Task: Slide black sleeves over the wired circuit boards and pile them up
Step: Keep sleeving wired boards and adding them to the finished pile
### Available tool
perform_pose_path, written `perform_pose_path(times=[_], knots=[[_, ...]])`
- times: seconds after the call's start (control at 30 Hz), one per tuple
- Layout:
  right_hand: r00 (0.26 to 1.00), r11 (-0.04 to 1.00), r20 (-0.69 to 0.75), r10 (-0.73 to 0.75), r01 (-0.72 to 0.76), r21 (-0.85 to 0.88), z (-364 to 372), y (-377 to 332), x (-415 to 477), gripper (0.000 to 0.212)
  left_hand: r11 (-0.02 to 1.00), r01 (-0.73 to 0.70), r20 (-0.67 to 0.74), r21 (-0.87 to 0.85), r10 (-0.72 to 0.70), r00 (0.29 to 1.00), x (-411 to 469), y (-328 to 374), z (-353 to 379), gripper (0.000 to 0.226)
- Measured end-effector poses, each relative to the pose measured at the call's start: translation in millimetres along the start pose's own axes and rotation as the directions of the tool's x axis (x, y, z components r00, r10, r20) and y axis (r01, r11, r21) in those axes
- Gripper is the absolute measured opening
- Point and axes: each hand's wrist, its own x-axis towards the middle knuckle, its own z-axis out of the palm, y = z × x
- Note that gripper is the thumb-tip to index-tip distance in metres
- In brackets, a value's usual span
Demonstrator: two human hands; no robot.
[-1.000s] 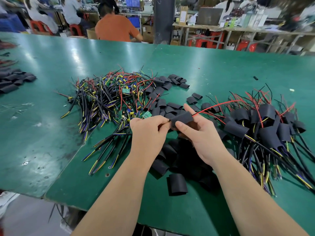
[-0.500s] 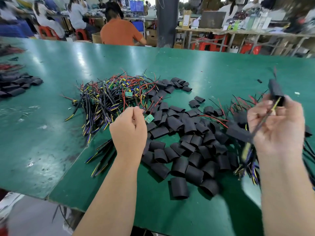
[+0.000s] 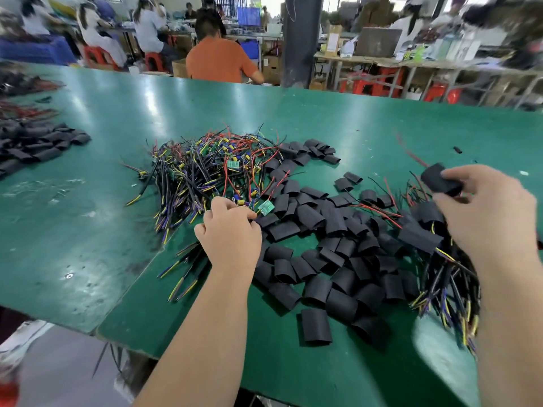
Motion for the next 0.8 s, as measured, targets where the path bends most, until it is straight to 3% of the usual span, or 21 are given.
perform_pose_path(times=[0.03, 0.1, 0.27, 0.5, 0.63, 0.8], knots=[[0.999, 0.989, 0.030, 0.009, -0.005, -0.151, 2, -2, -2, 0.033, 1.000, 0.001, -0.002, 0.010, -0.001, 1.000, 0, 0, 0, 0.022], [0.994, 0.973, 0.069, 0.079, -0.062, -0.223, 9, -9, -10, 0.036, 0.999, -0.004, -0.004, 0.036, 0.004, 1.000, 0, 1, 0, 0.027], [0.996, 0.996, 0.037, -0.085, 0.086, -0.033, 41, -28, -45, 0.023, 0.995, 0.005, -0.013, 0.096, -0.004, 1.000, 1, 1, 2, 0.027], [0.938, 0.954, 0.177, -0.299, 0.290, 0.079, 76, -33, -69, 0.016, 0.992, 0.028, -0.015, 0.127, -0.027, 1.000, 8, -1, 3, 0.018], [0.933, 0.948, 0.185, -0.308, 0.285, 0.144, 83, -32, -72, 0.018, 1.000, -0.017, -0.129, -0.001, 0.017, 0.991, 8, -1, 0, 0.020], [0.938, 0.909, 0.107, -0.330, 0.286, 0.302, 82, -34, -71, 0.022, 0.935, -0.134, -0.276, -0.329, 0.041, 0.960, 3, 6, -5, 0.016]])
